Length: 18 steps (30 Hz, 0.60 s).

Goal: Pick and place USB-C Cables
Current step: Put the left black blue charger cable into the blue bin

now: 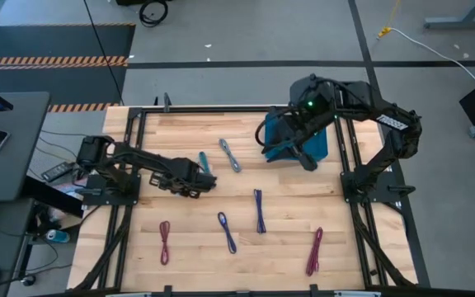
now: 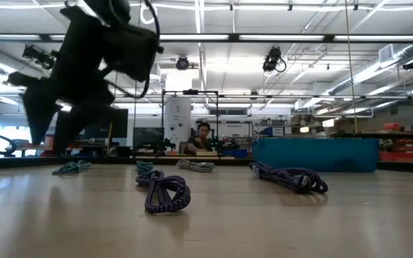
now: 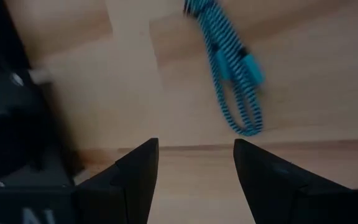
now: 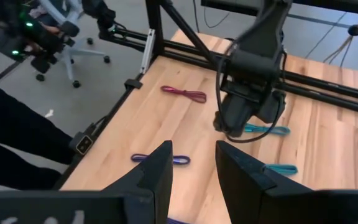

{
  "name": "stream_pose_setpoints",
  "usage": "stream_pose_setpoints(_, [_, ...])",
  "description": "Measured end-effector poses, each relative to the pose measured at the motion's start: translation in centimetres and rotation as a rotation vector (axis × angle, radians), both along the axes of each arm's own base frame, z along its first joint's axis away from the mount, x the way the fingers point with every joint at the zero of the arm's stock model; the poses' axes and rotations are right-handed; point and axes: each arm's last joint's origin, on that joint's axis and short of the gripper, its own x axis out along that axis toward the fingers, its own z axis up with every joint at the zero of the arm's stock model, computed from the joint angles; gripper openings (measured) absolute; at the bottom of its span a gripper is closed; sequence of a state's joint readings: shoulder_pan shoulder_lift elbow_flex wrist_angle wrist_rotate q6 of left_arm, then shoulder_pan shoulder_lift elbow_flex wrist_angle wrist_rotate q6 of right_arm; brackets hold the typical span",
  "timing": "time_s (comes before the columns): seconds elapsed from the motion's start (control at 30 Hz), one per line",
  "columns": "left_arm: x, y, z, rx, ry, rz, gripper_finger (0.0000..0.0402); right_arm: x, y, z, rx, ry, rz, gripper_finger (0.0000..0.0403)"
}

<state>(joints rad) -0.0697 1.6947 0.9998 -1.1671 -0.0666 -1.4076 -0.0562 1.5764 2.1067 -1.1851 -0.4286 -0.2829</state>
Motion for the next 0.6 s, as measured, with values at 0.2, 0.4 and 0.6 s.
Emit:
stream_pose_setpoints(0.2, [0.5, 0.5, -2.0, -0.017, -0.151, 0.079, 0.0215, 0.0, 0.2, 0.0, -0.015, -0.006, 0.01, 0.0128])
stream_pose_setpoints(0.4, [0.7, 2.0, -2.0, 0.022, -0.174, 0.119, 0.0215, 0.0, 0.1, 0.0, -0.004, 0.001, -0.001, 0.0127])
stream_pose_setpoints(0.6, [0.8, 3.1, -1.3, 0.015, -0.218, 0.111, 0.0215, 0.0, 0.1, 0.0, 0.006, 0.01, -0.018, 0.0126])
